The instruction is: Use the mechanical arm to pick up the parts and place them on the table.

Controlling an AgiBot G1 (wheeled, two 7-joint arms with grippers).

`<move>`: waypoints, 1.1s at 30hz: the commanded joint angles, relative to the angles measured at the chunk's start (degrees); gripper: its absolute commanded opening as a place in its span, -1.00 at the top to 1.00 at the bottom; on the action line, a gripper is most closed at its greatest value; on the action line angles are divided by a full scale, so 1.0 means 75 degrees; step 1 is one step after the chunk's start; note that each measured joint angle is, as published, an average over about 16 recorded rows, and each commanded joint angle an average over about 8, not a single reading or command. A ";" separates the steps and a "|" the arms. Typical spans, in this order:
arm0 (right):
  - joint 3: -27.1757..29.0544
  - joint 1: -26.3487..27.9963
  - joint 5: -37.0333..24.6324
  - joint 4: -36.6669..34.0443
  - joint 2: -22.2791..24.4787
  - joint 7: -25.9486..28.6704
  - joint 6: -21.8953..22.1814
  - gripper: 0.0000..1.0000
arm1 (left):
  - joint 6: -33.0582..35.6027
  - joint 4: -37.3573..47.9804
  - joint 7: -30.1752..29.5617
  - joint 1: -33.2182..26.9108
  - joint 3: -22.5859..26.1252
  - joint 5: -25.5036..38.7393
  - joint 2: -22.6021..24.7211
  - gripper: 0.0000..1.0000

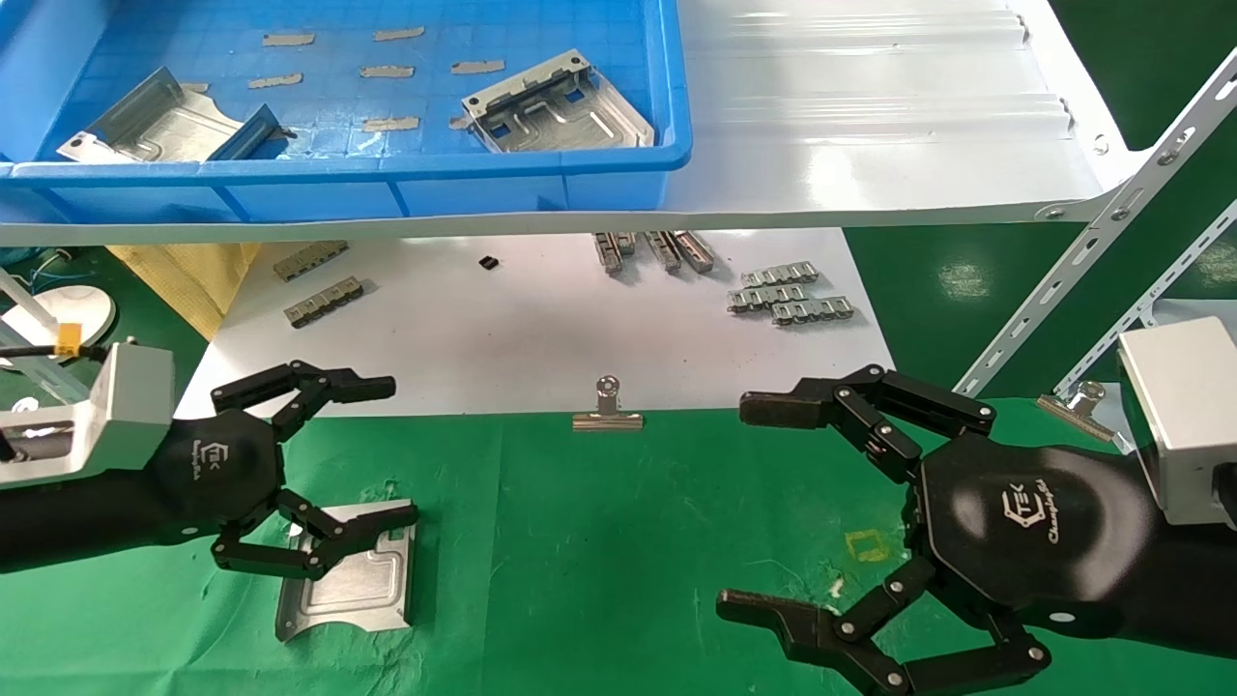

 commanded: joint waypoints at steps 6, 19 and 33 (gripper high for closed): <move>0.0000 0.0000 0.0000 0.0000 0.0000 0.0000 0.0000 -1.00 | -0.0085 -0.1067 -0.0813 0.0461 -0.0463 -0.0289 -0.0161 -1.00; -0.0001 0.0000 0.0000 0.0000 0.0000 0.0000 0.0000 -1.00 | -0.0244 -0.3053 -0.2327 0.1318 -0.1324 -0.0827 -0.0461 -1.00; 0.0000 -0.0002 0.0003 -0.0003 0.0001 -0.0001 0.0002 -1.00 | -0.0354 -0.4537 -0.3383 0.1969 -0.1981 -0.1245 -0.0685 -1.00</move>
